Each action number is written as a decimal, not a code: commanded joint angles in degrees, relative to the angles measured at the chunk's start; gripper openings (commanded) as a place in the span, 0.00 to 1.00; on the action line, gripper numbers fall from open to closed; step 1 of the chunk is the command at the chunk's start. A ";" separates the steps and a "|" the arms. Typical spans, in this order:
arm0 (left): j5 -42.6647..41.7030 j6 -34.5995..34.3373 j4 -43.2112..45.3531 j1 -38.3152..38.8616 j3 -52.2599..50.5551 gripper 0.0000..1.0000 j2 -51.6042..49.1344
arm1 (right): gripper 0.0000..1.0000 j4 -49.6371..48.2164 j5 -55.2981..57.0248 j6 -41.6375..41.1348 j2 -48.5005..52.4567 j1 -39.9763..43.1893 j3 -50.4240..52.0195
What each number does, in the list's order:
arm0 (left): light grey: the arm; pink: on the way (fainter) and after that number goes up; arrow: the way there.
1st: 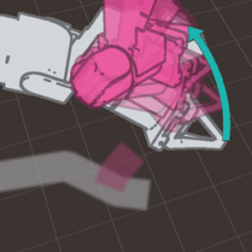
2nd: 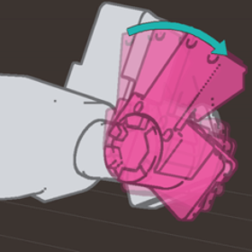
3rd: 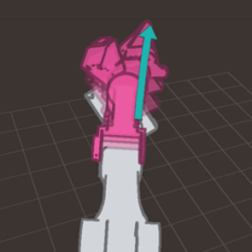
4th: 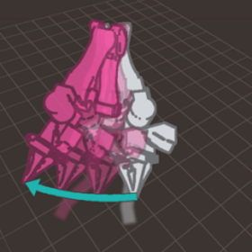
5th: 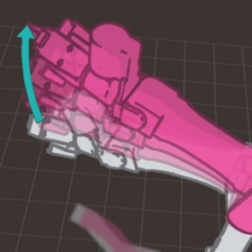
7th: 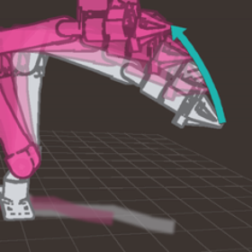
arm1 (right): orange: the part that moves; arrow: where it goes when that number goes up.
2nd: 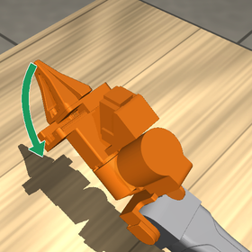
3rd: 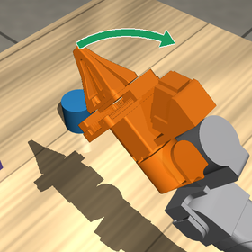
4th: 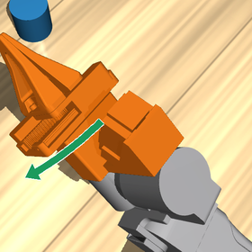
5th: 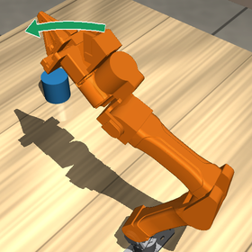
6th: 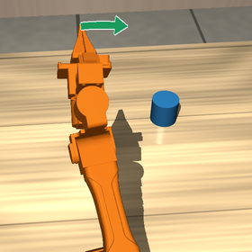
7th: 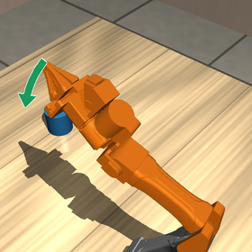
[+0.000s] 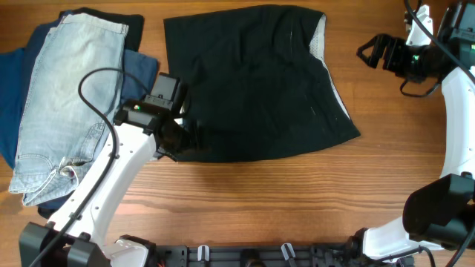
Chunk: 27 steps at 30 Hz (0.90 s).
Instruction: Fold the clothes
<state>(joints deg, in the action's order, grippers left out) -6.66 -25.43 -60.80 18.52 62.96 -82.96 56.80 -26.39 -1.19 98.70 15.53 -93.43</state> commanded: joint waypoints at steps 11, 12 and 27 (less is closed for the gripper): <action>-5.46 -11.98 3.21 0.00 -13.81 1.00 -0.20 | 1.00 13.38 12.90 -8.61 0.37 0.07 7.19; -5.09 -13.29 6.75 0.00 -15.10 1.00 -0.20 | 0.99 11.96 12.90 -9.49 -0.11 0.07 9.18; 14.27 -22.75 24.22 0.02 -20.33 0.83 -0.42 | 0.90 6.29 11.39 -10.75 -14.71 -1.68 26.73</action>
<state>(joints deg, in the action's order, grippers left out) 0.99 -47.09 -36.99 18.52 43.20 -83.05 62.78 -14.52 -11.16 87.22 15.20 -68.55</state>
